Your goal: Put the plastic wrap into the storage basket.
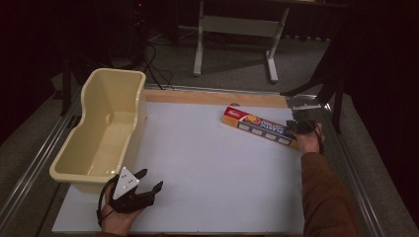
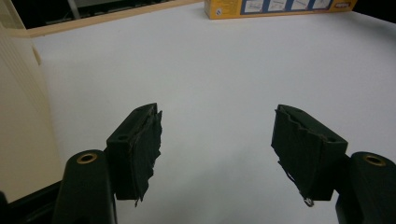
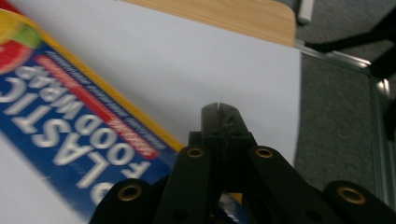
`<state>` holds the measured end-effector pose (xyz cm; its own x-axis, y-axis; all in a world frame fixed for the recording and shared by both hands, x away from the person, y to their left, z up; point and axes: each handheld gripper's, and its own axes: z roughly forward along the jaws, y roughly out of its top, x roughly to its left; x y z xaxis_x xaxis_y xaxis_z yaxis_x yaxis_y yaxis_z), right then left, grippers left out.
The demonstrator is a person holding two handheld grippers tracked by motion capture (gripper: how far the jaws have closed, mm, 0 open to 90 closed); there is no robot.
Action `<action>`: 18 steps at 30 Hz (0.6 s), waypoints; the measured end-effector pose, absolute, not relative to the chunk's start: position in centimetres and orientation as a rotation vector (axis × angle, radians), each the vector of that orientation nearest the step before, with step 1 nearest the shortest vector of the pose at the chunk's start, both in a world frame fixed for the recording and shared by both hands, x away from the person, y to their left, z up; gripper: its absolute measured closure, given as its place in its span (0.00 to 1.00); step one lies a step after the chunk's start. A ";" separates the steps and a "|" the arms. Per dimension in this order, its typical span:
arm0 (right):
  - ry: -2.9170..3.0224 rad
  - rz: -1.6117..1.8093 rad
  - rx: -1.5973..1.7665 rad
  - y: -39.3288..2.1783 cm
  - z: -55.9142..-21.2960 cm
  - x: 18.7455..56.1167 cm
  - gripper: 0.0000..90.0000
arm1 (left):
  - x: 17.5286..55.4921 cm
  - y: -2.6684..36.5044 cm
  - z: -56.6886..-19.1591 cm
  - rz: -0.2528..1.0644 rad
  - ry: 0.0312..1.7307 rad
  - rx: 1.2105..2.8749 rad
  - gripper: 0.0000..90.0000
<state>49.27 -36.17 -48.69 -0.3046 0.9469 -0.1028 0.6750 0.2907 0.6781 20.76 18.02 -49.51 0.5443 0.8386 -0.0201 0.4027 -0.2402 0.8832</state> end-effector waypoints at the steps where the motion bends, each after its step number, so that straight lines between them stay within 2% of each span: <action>1: 2.070 0.725 1.463 -36.4 -48.8 49.4 1.00 | 20.8 18.0 -49.5 0.585 1.022 1.848 0.36; 9: 2.127 0.701 1.552 -36.5 -48.5 49.2 1.00 | 20.7 18.0 -49.4 0.588 1.019 1.845 0.36; 18: 2.361 0.705 1.486 -35.2 -48.0 45.0 1.00 | 20.6 18.2 -49.2 0.576 1.009 1.824 0.36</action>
